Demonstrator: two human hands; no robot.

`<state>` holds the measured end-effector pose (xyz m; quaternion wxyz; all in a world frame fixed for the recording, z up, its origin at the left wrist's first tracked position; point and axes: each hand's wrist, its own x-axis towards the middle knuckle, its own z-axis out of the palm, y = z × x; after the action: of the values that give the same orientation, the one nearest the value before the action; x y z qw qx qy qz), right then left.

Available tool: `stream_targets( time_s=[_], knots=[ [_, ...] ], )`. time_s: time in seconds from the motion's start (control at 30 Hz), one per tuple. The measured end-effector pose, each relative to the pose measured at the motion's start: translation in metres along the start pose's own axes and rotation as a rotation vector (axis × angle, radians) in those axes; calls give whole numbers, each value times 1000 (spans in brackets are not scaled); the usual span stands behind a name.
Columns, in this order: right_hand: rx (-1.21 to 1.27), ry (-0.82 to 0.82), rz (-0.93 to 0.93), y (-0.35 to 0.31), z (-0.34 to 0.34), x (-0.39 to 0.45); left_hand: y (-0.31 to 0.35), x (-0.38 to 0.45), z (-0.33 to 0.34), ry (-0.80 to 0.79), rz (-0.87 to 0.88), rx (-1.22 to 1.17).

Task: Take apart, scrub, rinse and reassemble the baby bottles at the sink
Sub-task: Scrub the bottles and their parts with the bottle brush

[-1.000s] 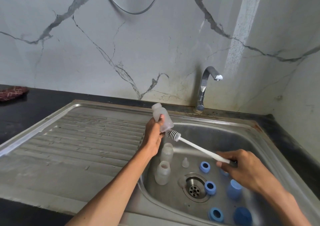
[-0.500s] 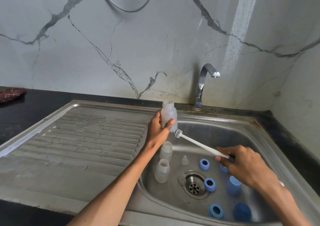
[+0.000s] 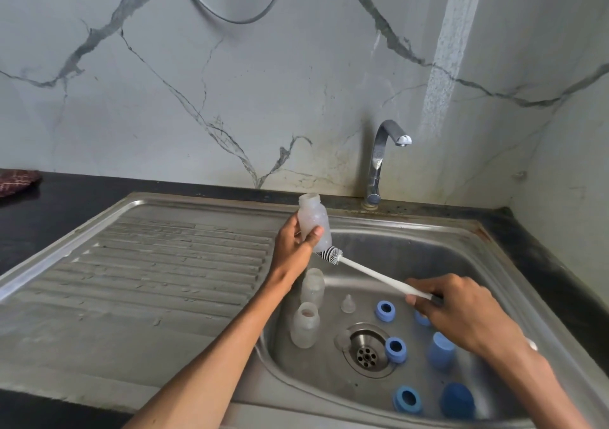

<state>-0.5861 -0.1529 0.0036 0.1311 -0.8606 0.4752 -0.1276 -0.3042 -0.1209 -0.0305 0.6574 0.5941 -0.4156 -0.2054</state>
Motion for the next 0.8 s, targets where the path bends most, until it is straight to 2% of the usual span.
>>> stream_targets(
  time_s=[0.2, 0.33, 0.47, 0.67, 0.8],
  knots=[
    [1, 10, 18, 3, 3, 2, 5, -8, 13, -113, 36, -60],
    [38, -34, -57, -6, 6, 0, 5, -6, 9, -105, 47, -71],
    [55, -29, 14, 4, -7, 2, 6, -3, 6, -75, 56, -78],
    [72, -62, -69, -2, -1, -1, 4, -4, 5, -62, 62, -64],
    [108, -40, -10, 4, -6, 1, 4, -3, 6, -80, 72, -55]
  ],
)
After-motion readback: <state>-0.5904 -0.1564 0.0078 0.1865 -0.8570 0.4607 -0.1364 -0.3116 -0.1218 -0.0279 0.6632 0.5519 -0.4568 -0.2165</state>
